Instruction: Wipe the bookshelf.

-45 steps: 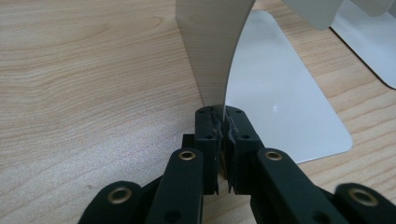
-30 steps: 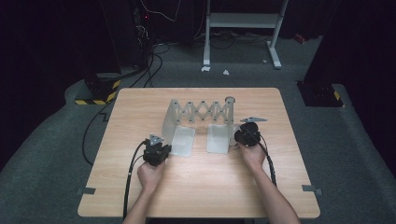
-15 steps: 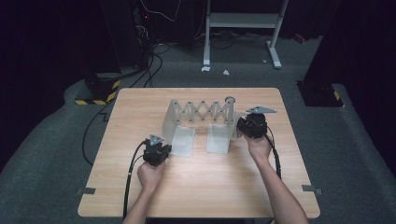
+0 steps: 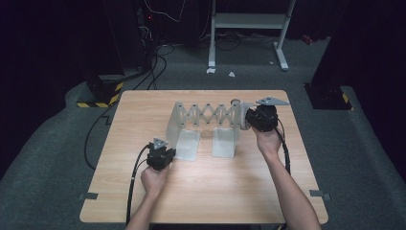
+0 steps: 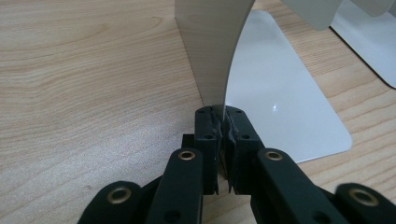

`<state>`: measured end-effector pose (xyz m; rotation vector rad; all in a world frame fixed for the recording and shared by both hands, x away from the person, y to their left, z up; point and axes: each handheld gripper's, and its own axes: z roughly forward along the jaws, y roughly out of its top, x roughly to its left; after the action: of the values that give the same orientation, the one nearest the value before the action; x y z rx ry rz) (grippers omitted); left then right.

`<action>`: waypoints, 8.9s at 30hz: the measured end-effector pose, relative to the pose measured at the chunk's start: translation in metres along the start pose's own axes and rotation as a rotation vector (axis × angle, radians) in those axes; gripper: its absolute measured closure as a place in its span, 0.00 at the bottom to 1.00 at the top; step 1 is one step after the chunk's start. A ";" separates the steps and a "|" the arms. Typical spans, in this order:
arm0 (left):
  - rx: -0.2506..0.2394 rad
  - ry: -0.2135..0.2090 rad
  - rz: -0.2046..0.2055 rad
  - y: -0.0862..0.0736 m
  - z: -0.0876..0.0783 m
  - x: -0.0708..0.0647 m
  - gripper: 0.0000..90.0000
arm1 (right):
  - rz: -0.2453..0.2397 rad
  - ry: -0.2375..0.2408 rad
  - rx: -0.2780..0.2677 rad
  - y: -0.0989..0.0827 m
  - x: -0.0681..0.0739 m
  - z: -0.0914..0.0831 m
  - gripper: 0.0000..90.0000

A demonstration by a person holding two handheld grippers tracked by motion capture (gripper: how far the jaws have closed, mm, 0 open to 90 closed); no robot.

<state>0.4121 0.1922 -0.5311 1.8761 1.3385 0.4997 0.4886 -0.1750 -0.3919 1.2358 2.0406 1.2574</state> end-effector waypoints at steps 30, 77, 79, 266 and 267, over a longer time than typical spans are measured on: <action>-0.001 -0.002 0.000 0.000 0.000 0.000 0.93 | 0.085 0.000 0.164 -0.049 -0.015 0.057 0.92; 0.000 0.027 0.020 0.000 0.000 -0.004 0.93 | 0.063 -0.146 0.196 -0.136 -0.048 -0.004 0.92; 0.000 0.027 0.020 0.000 0.000 -0.004 0.93 | 0.078 -0.161 0.187 -0.136 -0.054 -0.004 0.92; -0.021 0.069 0.043 0.109 -0.007 -0.056 0.98 | -0.051 -0.011 0.206 -0.162 0.011 -0.017 0.63; -0.026 0.070 0.041 0.108 -0.007 -0.056 0.98 | -0.045 -0.004 0.196 -0.161 0.011 -0.019 0.65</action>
<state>0.4540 0.1263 -0.4374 1.8835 1.3354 0.6057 0.3952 -0.2042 -0.5214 1.2678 2.2191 1.0535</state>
